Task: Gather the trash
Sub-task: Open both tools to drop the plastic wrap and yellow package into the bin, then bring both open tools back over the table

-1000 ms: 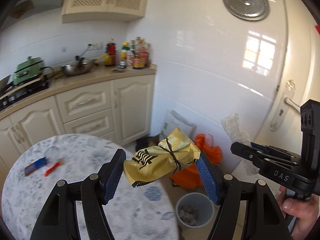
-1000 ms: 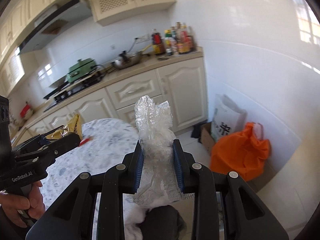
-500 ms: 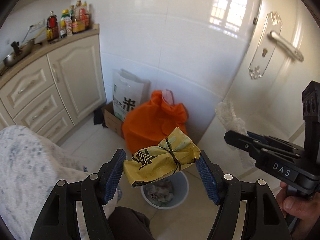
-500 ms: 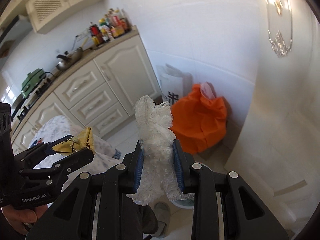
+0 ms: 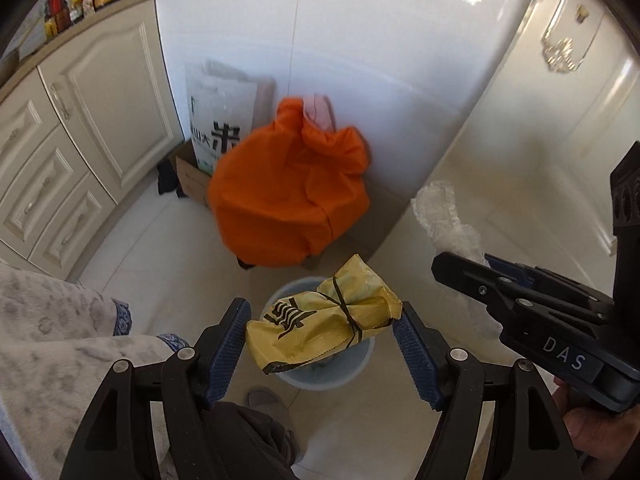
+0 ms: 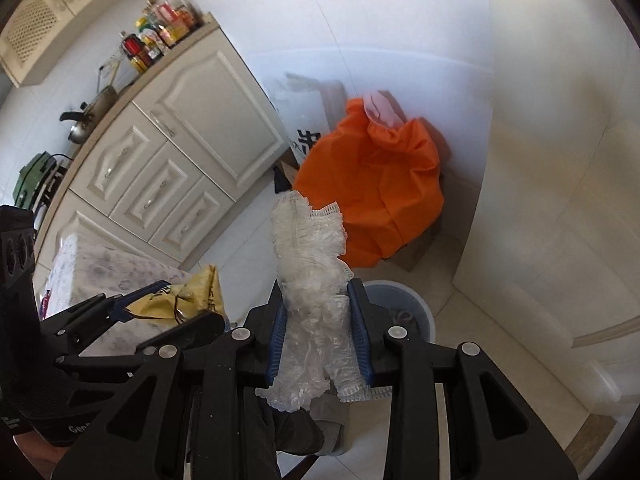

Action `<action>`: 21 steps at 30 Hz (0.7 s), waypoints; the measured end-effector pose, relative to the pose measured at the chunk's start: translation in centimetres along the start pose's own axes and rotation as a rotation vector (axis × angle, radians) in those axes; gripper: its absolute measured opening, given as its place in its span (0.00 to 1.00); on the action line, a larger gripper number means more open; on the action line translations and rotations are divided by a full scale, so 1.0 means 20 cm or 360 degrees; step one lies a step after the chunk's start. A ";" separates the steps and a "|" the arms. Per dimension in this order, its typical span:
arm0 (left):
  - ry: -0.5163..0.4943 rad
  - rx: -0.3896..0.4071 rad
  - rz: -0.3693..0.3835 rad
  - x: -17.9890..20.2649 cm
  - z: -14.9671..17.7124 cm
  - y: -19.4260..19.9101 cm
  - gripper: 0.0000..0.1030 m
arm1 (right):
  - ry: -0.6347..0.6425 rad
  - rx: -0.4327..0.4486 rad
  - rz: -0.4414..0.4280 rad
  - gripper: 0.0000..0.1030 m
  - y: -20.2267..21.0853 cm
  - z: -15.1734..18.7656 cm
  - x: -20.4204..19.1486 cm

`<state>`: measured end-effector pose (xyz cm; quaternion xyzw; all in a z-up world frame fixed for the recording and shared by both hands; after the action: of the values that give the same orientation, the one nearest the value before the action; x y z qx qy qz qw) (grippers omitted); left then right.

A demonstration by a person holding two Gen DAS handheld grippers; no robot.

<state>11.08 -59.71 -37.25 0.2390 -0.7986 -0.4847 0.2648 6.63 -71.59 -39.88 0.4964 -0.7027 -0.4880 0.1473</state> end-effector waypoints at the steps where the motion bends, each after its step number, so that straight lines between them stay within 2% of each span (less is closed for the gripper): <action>1: -0.0005 -0.0031 -0.0010 0.01 -0.01 -0.05 0.70 | -0.0018 -0.0023 0.0012 0.37 -0.03 0.01 0.02; 3: -0.0009 -0.0067 -0.0053 0.00 -0.03 -0.11 0.72 | -0.0059 -0.0047 0.0021 0.51 -0.06 0.03 0.06; 5: 0.0003 -0.0063 -0.0078 -0.02 -0.03 -0.13 0.81 | -0.0087 -0.0043 0.0039 0.71 -0.06 0.03 0.08; 6: 0.0009 -0.0058 -0.0079 -0.02 -0.04 -0.14 0.85 | -0.0098 -0.0027 0.0036 0.72 -0.05 0.03 0.09; 9: 0.0004 -0.0035 -0.0102 -0.02 -0.05 -0.13 0.85 | -0.0106 -0.0027 0.0046 0.72 -0.04 0.04 0.10; 10: 0.0000 -0.0024 -0.0107 -0.02 -0.06 -0.12 0.86 | -0.0108 -0.0026 0.0050 0.76 -0.03 0.04 0.10; 11: -0.0005 -0.0006 -0.0116 -0.01 -0.07 -0.11 0.87 | -0.0112 -0.0028 0.0055 0.85 -0.03 0.04 0.10; 12: -0.0009 0.0019 -0.0133 -0.01 -0.09 -0.09 0.89 | -0.0114 -0.0026 0.0061 0.90 -0.02 0.04 0.10; 13: -0.0011 0.0041 -0.0149 -0.02 -0.09 -0.06 0.93 | -0.0116 -0.0020 0.0084 0.99 -0.01 0.04 0.10; 15: -0.0005 0.0102 -0.0185 -0.03 -0.11 -0.02 0.97 | -0.0113 -0.0012 0.0123 1.00 0.01 0.03 0.10; 21: 0.0016 0.0267 -0.0188 -0.03 -0.11 0.19 0.99 | -0.0092 0.0031 0.0124 1.00 0.10 -0.01 0.02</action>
<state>12.47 -59.27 -33.02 0.3094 -0.8196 -0.4296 0.2188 5.56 -71.99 -38.18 0.4559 -0.7301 -0.4891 0.1410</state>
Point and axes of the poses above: each gripper's, at about its wrist camera, not at the fingertips, and y roughly against the way its jaws point, x to its right, z to its underside, the point moved 10 cm from there along -y, roughly the way its jaws point, and after that the axes turned 9 degrees about y, right-handed, at the moved point
